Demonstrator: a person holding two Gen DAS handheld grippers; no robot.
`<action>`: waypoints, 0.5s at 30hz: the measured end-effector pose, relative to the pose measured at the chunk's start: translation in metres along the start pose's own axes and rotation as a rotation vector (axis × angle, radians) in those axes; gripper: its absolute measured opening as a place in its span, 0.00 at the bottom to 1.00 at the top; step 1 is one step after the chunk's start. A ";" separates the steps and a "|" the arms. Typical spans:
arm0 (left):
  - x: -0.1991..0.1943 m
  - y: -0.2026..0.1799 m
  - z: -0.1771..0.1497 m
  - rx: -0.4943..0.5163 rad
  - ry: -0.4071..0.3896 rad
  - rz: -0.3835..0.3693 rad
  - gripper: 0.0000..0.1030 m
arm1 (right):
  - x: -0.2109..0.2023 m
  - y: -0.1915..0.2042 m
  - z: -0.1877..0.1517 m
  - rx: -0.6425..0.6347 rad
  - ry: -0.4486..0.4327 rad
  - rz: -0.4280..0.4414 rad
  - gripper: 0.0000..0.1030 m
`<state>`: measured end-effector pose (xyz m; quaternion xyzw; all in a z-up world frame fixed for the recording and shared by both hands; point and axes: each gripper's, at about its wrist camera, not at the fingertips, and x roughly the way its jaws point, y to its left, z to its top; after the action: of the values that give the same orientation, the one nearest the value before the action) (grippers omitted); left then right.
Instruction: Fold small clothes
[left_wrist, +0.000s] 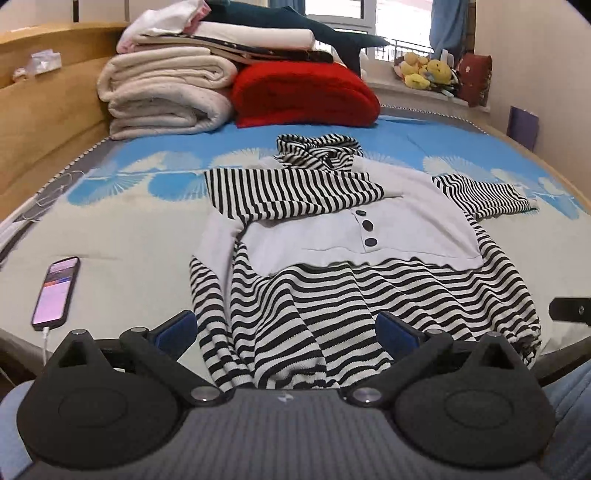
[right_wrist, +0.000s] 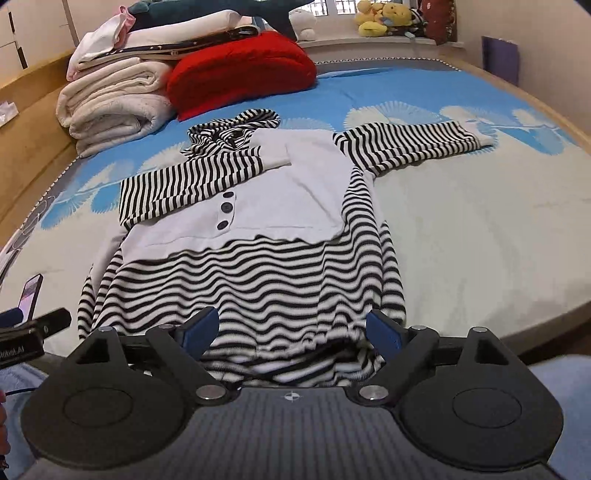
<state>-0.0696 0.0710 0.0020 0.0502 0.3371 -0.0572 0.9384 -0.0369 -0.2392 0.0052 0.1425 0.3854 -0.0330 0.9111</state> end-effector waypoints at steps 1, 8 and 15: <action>-0.004 -0.002 0.000 0.007 -0.004 0.005 1.00 | -0.004 0.002 -0.003 -0.012 -0.003 0.006 0.85; -0.025 -0.009 -0.010 0.015 -0.016 0.016 1.00 | -0.031 0.008 -0.017 -0.039 -0.022 0.039 0.85; -0.037 -0.012 -0.014 0.016 -0.026 0.006 1.00 | -0.044 0.006 -0.020 -0.038 -0.042 0.047 0.85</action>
<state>-0.1084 0.0636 0.0143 0.0579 0.3243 -0.0575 0.9424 -0.0800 -0.2296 0.0246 0.1336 0.3632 -0.0075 0.9221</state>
